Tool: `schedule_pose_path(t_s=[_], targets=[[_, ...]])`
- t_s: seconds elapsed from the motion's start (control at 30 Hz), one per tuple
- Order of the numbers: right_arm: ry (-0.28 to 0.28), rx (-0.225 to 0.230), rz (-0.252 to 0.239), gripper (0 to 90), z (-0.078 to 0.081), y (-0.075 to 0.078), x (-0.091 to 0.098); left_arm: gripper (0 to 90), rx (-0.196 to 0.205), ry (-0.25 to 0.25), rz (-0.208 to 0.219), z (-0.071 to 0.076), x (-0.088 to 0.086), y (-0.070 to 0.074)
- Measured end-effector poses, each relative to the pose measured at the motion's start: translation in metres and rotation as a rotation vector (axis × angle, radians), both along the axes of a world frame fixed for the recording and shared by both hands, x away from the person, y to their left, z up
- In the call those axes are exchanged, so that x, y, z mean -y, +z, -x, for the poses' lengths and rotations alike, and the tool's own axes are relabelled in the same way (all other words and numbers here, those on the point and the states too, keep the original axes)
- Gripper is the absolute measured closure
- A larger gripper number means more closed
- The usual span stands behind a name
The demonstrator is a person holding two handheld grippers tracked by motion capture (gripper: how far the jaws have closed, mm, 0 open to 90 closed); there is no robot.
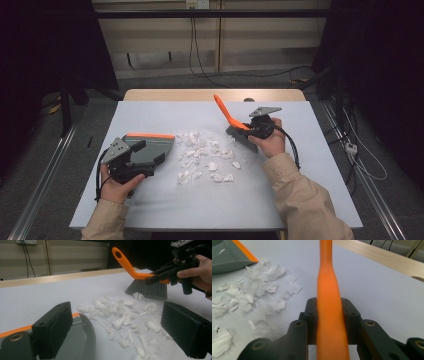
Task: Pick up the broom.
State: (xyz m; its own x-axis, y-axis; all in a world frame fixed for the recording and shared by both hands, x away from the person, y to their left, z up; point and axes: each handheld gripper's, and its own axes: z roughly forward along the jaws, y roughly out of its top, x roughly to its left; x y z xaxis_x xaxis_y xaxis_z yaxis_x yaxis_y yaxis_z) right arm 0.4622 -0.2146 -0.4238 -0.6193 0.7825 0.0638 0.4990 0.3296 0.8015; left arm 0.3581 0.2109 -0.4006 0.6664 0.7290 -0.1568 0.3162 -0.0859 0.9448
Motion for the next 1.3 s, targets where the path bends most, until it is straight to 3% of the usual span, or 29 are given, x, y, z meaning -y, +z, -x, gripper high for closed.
schedule_pose_path(t_s=[0.07,0.23,0.37,0.4,0.57,0.7,0.73,1.07,1.23,1.3], targets=[[-0.014,-0.008,0.013,64.9,-0.001,0.004,-0.002,10.2,0.0,0.003,0.004,0.0,-0.001,0.0],[-0.013,-0.046,0.073,65.0,-0.006,0.017,-0.006,10.2,-0.002,0.002,0.002,0.001,-0.002,0.001],[-0.012,-0.131,0.16,66.8,-0.011,0.017,-0.009,10.3,0.0,0.007,-0.002,0.001,-0.005,0.002],[-0.021,-0.135,0.167,70.4,-0.01,0.017,-0.008,10.2,-0.003,0.011,0.004,0.001,-0.005,0.002],[-0.013,-0.157,0.152,71.3,-0.011,0.018,-0.005,10.2,-0.009,0.017,-0.001,0.001,-0.007,0.0],[-0.004,-0.101,0.05,71.4,-0.018,0.021,-0.005,10.3,-0.007,0.021,-0.002,0.001,-0.007,0.0],[0.01,-0.08,0.05,71.4,-0.021,0.022,-0.007,10.3,-0.009,0.021,-0.004,0.001,-0.008,0.0],[0.057,0.047,0.148,71.4,-0.054,0.006,-0.037,10.1,-0.02,0.049,-0.002,-0.001,-0.015,-0.003],[0.128,0.014,0.156,71.5,-0.056,0.006,-0.052,10.0,-0.02,0.054,0.001,-0.001,-0.017,-0.002],[0.171,0.015,0.182,71.5,-0.052,0.007,-0.056,10.0,-0.017,0.053,0.0,-0.001,-0.017,-0.002]])
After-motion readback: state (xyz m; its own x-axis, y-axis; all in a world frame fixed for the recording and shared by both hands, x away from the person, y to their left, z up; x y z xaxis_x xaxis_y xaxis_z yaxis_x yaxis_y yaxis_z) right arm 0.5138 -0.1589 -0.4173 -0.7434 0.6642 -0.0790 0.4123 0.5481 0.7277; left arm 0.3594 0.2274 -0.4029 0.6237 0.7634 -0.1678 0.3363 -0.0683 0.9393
